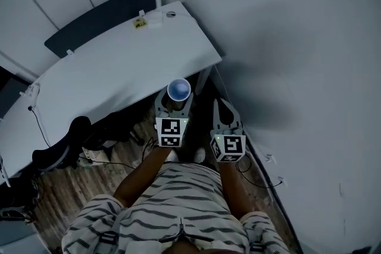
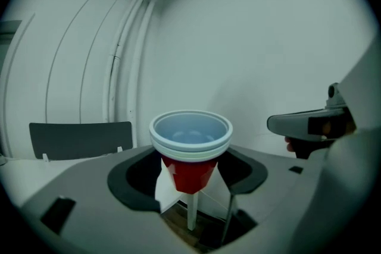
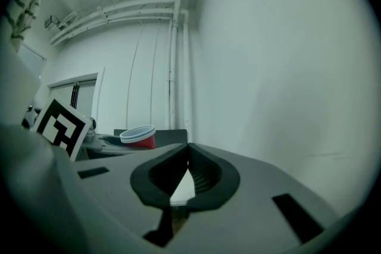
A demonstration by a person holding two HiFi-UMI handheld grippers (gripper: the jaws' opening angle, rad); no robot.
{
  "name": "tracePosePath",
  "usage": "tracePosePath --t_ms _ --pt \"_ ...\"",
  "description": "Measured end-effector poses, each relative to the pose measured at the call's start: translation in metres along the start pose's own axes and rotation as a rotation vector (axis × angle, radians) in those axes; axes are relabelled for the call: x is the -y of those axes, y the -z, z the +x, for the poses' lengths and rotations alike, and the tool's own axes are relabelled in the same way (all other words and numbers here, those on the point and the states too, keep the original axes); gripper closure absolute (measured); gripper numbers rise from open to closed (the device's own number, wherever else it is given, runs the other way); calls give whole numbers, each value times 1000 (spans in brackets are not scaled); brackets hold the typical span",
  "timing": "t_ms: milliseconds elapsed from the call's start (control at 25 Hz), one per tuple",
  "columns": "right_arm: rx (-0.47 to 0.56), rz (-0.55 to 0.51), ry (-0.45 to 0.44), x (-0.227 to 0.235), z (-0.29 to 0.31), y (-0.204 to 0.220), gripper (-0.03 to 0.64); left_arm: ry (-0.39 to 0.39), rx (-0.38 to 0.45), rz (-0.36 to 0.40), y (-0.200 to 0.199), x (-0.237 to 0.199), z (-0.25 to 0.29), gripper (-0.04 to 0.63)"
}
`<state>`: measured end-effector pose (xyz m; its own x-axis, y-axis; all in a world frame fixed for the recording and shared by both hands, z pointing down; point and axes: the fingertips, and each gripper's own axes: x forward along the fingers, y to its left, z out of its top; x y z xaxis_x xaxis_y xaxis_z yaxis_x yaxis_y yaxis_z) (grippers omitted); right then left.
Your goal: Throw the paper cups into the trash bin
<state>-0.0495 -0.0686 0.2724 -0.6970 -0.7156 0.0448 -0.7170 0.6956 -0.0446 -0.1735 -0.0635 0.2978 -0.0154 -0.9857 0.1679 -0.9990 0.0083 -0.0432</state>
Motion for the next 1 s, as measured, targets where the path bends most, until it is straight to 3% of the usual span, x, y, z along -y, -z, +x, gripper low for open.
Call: tracePosePath --t_ms 400,760,1000 --pt "6 -3 113 16 -29 3 607 144 5 23 0 44 -5 287" --pt "-19 24 266 37 -72 17 607 310 4 29 3 98 -5 287" --pt "-36 47 350 55 -101 26 607 383 -32 26 17 132 -4 287"
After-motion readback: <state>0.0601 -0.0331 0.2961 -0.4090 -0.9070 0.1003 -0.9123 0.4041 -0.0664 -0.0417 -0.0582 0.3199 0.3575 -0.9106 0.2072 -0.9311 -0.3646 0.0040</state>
